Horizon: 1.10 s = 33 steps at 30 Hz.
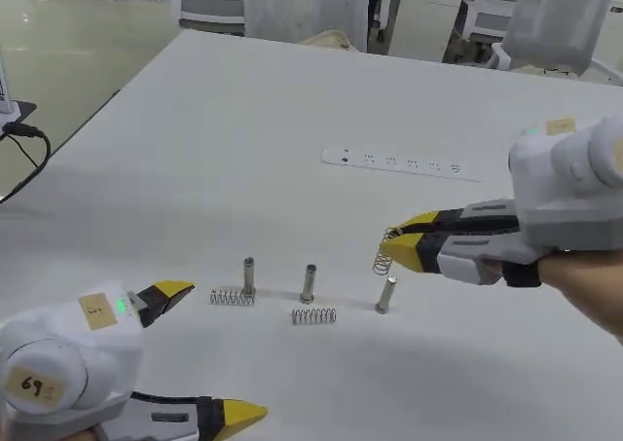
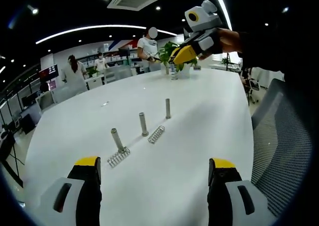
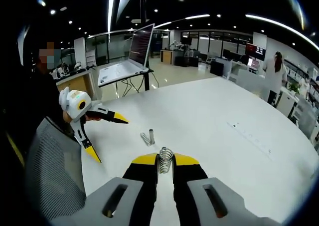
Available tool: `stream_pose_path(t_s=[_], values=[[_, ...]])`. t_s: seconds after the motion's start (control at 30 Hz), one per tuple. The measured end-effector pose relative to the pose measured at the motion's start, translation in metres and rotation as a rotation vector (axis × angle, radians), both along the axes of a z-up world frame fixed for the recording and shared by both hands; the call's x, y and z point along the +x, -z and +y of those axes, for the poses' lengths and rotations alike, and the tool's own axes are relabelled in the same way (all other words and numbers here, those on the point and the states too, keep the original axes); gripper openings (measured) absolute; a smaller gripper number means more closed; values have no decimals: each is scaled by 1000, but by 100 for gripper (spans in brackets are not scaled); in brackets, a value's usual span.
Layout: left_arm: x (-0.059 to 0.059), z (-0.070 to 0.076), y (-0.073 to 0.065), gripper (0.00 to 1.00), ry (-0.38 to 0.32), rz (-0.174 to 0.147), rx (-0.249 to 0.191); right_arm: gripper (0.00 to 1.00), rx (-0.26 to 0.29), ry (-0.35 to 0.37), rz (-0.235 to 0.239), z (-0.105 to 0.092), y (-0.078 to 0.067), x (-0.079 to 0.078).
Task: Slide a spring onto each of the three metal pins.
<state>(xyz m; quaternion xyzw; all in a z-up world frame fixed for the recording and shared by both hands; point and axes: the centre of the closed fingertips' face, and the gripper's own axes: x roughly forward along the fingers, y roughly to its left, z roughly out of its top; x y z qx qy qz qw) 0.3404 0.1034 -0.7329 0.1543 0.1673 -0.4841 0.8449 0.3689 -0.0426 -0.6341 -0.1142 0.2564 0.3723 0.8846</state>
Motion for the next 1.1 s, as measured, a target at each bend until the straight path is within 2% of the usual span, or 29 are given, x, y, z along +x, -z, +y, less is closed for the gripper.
stream_pose_path(t_s=[0.2, 0.37, 0.73, 0.83, 1.1], values=[[-1, 3, 0, 85, -7, 1, 6, 8, -8, 58, -9, -18, 10, 12], [0, 3, 1, 85, -10, 0, 6, 8, -27, 75, -6, -22, 23, 17], [-1, 4, 2, 82, -8, 4, 14, 8, -11, 103, 28, -27, 48, 25], [-1, 4, 3, 82, -8, 7, 16, 8, -21, 105, 32, -27, 53, 27], [-1, 4, 4, 81, -7, 9, 16, 8, -26, 109, 30, -29, 58, 29]])
